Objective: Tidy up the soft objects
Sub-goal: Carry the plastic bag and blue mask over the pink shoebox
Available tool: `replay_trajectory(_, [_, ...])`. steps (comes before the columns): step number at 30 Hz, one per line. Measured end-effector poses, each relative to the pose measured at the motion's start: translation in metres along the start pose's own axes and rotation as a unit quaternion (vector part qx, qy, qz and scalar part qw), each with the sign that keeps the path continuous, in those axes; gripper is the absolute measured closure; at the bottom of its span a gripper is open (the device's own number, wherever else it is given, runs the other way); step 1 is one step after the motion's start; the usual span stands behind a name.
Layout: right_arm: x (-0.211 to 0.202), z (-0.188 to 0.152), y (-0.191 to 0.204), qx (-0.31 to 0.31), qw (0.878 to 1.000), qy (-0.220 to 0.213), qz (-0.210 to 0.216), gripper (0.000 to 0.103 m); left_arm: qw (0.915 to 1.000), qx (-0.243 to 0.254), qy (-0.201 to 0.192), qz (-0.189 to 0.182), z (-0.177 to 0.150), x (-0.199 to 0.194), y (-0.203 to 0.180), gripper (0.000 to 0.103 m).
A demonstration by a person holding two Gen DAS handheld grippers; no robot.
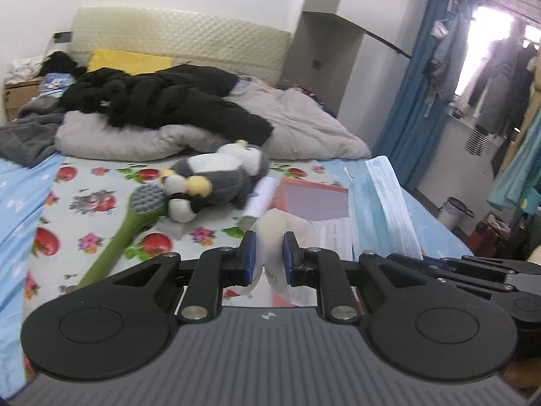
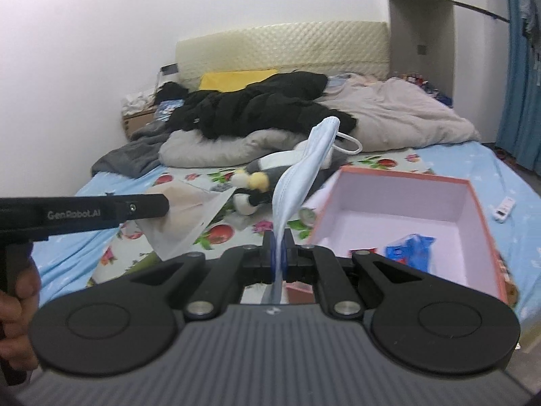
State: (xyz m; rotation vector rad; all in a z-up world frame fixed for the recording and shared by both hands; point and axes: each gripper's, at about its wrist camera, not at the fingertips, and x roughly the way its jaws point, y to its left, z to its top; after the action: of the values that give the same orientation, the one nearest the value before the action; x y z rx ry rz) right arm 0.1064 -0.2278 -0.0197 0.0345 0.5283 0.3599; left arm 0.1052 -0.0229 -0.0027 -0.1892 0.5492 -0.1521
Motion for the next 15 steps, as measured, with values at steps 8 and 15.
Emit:
replay_trajectory(8, [0.001, -0.003, -0.047, 0.040, 0.998, 0.006, -0.051, 0.096, 0.9980, 0.028, 0.019, -0.053, 0.010, 0.037, -0.046, 0.083])
replay_trajectory(15, [0.031, -0.006, -0.090, 0.063, 0.994, 0.026, -0.083, 0.096, 0.9946, 0.042, 0.050, -0.081, 0.012, 0.092, -0.072, 0.083])
